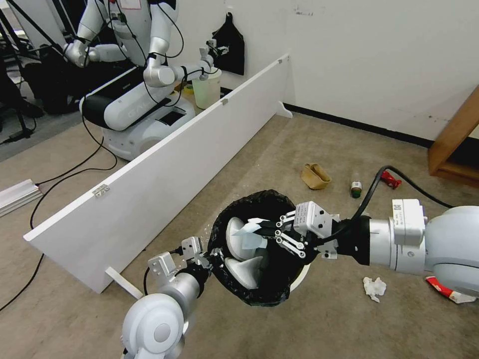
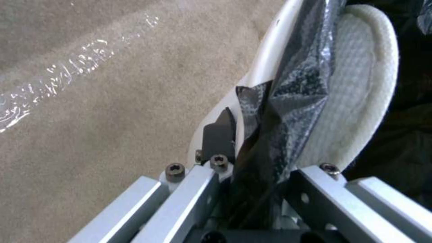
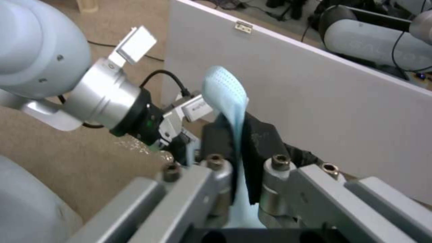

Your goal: Pick up the trash bin, then pick up the garbage from the floor and place it into the trash bin.

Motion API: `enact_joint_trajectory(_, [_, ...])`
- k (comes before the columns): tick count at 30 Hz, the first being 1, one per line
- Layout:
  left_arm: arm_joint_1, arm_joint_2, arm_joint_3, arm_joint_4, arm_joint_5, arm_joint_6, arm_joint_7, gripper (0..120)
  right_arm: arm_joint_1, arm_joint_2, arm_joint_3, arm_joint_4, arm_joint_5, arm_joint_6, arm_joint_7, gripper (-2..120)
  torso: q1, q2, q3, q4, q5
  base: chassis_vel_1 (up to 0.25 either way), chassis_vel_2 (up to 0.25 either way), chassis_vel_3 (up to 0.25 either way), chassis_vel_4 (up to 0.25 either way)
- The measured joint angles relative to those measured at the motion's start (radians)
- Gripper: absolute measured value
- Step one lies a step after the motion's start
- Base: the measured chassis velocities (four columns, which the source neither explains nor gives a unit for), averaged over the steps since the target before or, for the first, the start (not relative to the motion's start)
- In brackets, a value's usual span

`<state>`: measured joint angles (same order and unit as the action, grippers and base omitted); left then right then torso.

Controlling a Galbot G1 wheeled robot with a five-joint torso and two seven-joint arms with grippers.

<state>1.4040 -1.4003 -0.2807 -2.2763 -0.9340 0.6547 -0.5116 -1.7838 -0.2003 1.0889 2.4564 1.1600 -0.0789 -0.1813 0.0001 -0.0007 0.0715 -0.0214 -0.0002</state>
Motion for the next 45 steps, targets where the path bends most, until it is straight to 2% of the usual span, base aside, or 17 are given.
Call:
enact_joint_trajectory(1, [0.000, 0.001, 0.000, 0.000, -0.002, 0.000, 0.000, 2, -0.003, 0.000, 0.000, -0.004, -0.002, 0.001, 0.001, 17, 0.000, 0.000, 0.000, 0.0000, 0.0000, 0.000, 0.000, 0.000, 0.000])
enact_joint_trajectory(2, [0.000, 0.001, 0.000, 0.000, -0.002, 0.000, 0.000, 2, -0.003, 0.000, 0.000, -0.004, -0.002, 0.001, 0.001, 17, 0.000, 0.000, 0.000, 0.0000, 0.0000, 0.000, 0.000, 0.000, 0.000])
enact_joint_trajectory(4, [0.000, 0.002, 0.001, -0.001, -0.010, 0.000, -0.003, 2, -0.007, -0.001, 0.000, -0.011, -0.005, 0.001, 0.001, 28, 0.000, 0.000, 0.000, 0.0000, 0.0000, 0.000, 0.000, 0.000, 0.000])
enact_joint_trajectory(6, [0.000, 0.002, 0.001, -0.001, -0.012, 0.000, -0.004, 2, -0.007, -0.001, 0.000, -0.012, -0.006, 0.001, 0.001, 30, 0.000, 0.000, 0.000, 0.0000, 0.0000, 0.000, 0.000, 0.000, 0.000])
enact_joint_trajectory(8, [-0.001, 0.003, 0.002, -0.005, -0.026, 0.000, -0.010, 2, -0.017, -0.005, 0.000, -0.019, -0.010, 0.002, 0.002, 42, 0.000, 0.000, 0.000, 0.0000, 0.0000, 0.000, 0.000, 0.000, 0.000])
enact_joint_trajectory(11, [-0.001, 0.008, 0.002, -0.009, -0.037, 0.000, -0.014, 2, -0.027, -0.006, 0.001, -0.028, -0.017, 0.003, 0.002, 48, 0.000, 0.000, 0.000, 0.0000, 0.0000, 0.000, 0.000, 0.000, 0.000])
enact_joint_trajectory(20, [0.001, 0.014, 0.005, -0.013, -0.056, 0.000, -0.022, 2, -0.048, -0.006, 0.004, -0.046, -0.030, 0.006, 0.003, 54, 0.000, 0.000, 0.000, 0.0000, 0.0000, 0.000, 0.000, 0.000, 0.000])
enact_joint_trajectory(39, [0.005, 0.021, 0.002, -0.002, -0.080, 0.006, -0.059, 2, -0.036, 0.019, 0.024, -0.052, -0.024, 0.016, 0.015, 57, 0.000, 0.000, 0.000, 0.0000, 0.0000, 0.000, 0.000, 0.000, 0.000])
enact_joint_trajectory(41, [0.007, 0.021, 0.003, 0.000, -0.080, 0.007, -0.059, 2, -0.030, 0.032, 0.028, -0.052, -0.021, 0.016, 0.020, 61, 0.000, 0.000, 0.000, 0.0001, 0.0000, 0.000, 0.000, 0.000, 0.000])
enact_joint_trajectory(42, [0.008, 0.024, 0.003, 0.000, -0.079, 0.007, -0.059, 2, -0.026, 0.042, 0.028, -0.053, -0.021, 0.016, 0.023, 67, 0.000, 0.000, 0.000, 0.0000, 0.0000, 0.000, 0.000, 0.000, 0.000])
enact_joint_trajectory(45, [0.009, 0.028, 0.003, 0.000, -0.079, 0.007, -0.058, 2, -0.018, 0.057, 0.028, -0.054, -0.021, 0.015, 0.027, 73, 0.000, 0.000, 0.000, 0.0001, 0.0000, 0.000, 0.000, 0.000, 0.000])
